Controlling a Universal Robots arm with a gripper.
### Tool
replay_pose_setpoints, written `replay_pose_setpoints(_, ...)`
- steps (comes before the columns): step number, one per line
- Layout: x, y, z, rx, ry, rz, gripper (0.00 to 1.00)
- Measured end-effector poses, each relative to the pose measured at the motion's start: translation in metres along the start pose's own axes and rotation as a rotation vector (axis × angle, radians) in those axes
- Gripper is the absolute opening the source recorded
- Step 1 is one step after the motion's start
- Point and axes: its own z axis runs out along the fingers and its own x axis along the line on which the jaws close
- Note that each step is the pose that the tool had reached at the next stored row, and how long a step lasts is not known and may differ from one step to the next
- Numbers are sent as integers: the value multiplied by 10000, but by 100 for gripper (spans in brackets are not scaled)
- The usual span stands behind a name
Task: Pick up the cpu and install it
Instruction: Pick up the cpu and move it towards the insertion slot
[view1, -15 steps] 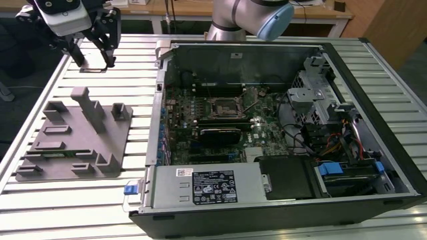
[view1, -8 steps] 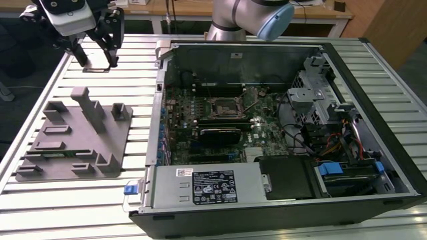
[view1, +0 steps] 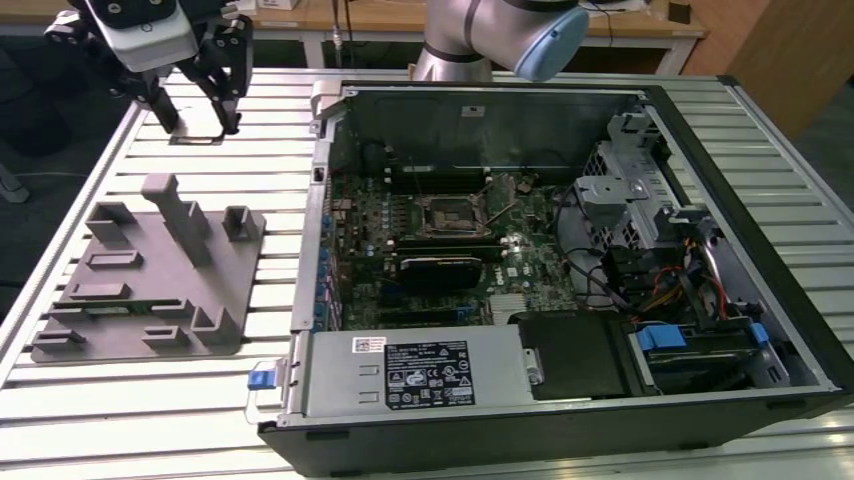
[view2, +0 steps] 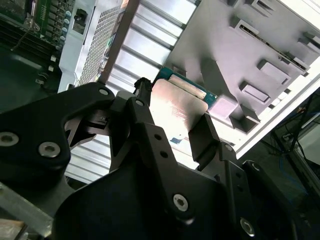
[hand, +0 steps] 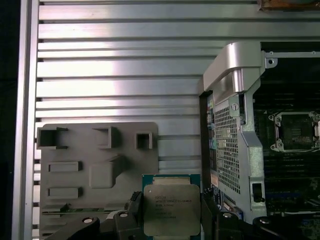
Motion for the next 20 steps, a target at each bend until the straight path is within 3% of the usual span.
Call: replay_pose_setpoints(20,-179,13,6,-1,0,0,55)
